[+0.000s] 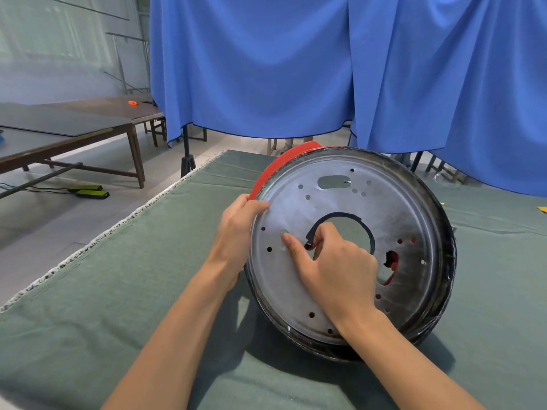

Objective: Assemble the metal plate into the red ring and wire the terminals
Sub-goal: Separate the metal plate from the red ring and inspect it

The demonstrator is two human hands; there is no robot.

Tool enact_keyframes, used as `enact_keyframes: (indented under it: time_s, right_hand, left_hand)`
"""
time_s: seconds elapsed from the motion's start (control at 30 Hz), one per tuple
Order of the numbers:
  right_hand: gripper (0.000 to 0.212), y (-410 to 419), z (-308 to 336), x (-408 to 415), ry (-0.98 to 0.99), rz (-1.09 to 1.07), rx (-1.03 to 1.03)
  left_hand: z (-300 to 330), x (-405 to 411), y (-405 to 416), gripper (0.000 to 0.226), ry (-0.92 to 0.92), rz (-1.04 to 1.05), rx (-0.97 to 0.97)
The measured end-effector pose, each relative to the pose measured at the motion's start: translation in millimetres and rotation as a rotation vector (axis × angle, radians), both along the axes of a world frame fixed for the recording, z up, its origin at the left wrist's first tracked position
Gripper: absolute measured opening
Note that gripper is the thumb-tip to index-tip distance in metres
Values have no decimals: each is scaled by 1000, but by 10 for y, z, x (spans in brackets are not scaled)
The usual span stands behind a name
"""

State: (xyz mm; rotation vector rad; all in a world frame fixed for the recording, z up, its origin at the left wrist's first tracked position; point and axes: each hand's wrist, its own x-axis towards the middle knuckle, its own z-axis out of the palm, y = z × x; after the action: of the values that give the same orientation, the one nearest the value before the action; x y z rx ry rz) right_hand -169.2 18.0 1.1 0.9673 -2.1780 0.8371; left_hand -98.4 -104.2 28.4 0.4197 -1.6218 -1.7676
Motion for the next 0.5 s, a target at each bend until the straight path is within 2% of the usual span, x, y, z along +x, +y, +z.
enact_keyframes:
  time_s: [0.1, 0.23, 0.5]
  right_hand:
    - [47, 8, 19, -21, 12, 5, 20]
    - [53, 18, 34, -42, 27, 7, 36]
    - [51, 21, 47, -48, 49, 6, 18]
  left_hand:
    - [36, 20, 35, 16, 24, -29, 45]
    - [97, 47, 94, 39, 4, -42, 88]
    - [110, 54, 109, 37, -5, -35, 98]
